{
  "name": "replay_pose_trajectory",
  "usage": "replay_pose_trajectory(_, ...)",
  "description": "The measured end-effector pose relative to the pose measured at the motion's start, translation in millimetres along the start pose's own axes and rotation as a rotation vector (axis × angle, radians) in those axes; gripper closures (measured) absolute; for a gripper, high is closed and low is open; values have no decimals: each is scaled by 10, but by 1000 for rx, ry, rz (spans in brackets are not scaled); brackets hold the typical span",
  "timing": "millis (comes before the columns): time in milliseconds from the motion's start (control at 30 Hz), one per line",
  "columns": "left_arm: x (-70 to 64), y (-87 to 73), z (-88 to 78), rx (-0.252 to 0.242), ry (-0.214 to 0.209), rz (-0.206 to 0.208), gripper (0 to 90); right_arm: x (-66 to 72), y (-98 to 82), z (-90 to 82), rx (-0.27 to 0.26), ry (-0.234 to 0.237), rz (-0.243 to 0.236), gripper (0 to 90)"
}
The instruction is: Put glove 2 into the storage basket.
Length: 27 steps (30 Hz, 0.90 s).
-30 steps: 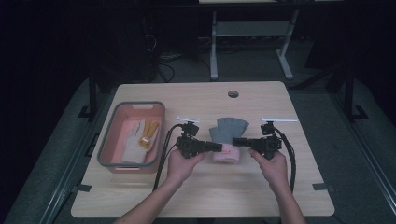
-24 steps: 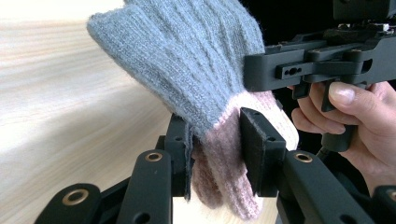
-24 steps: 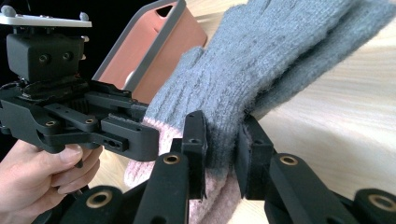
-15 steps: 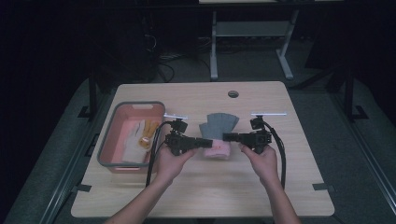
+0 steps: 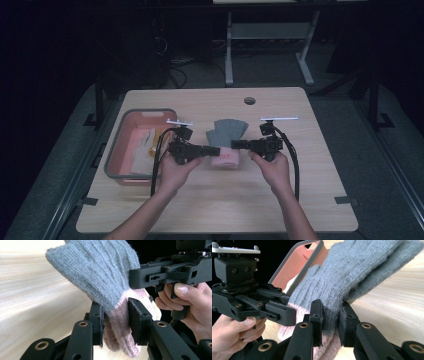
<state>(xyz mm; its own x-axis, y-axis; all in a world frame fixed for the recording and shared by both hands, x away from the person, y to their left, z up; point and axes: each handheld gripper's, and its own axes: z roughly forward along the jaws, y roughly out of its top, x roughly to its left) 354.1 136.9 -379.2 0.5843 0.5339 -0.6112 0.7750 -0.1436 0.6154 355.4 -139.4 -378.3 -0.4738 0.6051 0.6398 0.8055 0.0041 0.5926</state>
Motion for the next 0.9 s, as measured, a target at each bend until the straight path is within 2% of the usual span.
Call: replay_pose_trajectory(900,144,103,-385,-34,20,-10,675,242,255,282,23,33,-27,755)
